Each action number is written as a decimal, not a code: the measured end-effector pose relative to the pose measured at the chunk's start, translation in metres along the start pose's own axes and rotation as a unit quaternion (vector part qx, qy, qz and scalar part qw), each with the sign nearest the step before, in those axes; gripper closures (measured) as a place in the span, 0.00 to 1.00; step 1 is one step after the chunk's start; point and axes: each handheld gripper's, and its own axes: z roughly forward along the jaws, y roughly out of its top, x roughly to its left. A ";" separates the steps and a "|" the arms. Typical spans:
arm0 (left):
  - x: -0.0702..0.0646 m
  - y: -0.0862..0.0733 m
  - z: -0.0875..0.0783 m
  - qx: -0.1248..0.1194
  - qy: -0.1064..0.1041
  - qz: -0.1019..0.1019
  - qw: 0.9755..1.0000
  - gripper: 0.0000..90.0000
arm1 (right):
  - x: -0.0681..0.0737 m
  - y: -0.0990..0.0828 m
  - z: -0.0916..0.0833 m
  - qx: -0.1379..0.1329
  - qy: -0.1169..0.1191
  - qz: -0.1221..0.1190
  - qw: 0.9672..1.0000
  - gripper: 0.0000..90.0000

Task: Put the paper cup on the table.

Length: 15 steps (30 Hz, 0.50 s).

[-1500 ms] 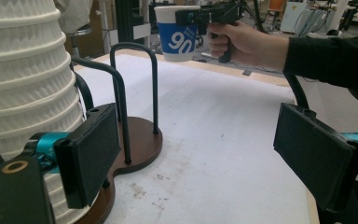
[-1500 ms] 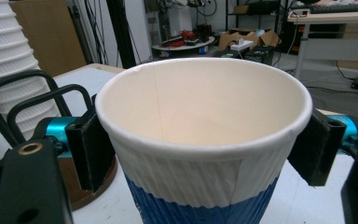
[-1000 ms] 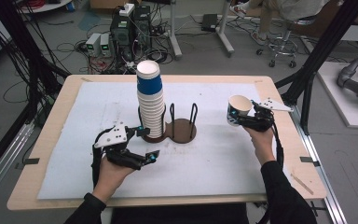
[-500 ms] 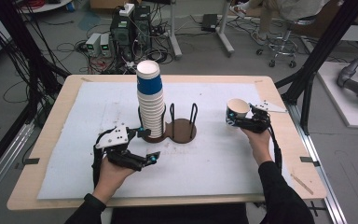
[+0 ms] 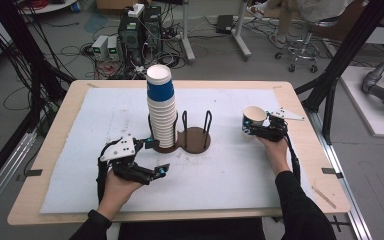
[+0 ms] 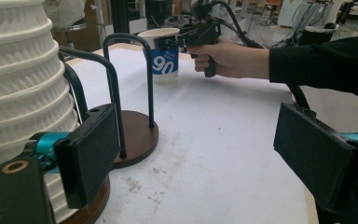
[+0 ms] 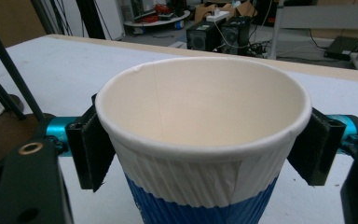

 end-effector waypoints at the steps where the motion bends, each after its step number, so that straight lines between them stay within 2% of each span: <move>1: 0.000 0.000 0.000 0.000 0.001 -0.001 1.000 0.16 | 0.000 0.000 0.000 0.005 -0.002 0.003 1.000 0.23; 7: 0.000 0.000 0.001 0.005 0.001 0.001 1.000 0.16 | 0.000 -0.002 0.000 0.019 -0.006 0.009 1.000 0.22; 15: -0.001 0.002 0.004 0.008 0.002 0.008 1.000 0.16 | 0.004 0.000 -0.005 0.040 -0.017 0.000 0.999 0.22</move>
